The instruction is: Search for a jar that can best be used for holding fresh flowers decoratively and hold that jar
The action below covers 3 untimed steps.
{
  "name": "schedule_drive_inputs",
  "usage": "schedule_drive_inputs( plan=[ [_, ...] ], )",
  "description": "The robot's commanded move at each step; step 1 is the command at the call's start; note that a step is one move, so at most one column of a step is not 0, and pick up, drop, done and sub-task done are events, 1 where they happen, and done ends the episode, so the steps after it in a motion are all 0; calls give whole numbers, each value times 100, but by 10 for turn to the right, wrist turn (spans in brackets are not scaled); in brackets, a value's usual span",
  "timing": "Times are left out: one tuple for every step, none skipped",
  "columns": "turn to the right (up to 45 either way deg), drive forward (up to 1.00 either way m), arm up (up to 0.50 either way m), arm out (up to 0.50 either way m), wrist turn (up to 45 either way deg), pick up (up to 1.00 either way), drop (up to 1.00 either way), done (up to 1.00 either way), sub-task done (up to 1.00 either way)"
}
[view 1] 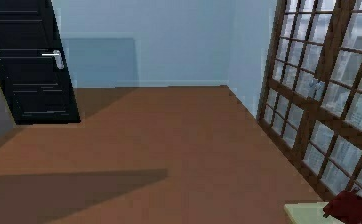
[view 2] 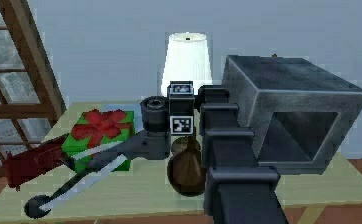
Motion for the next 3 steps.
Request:
schedule_drive_inputs(
  plan=[
    [0,0,0,0,450,0,0,0,0],
    [0,0,0,0,450,0,0,0,0],
    [0,0,0,0,120,0,0,0,0]
  ],
)
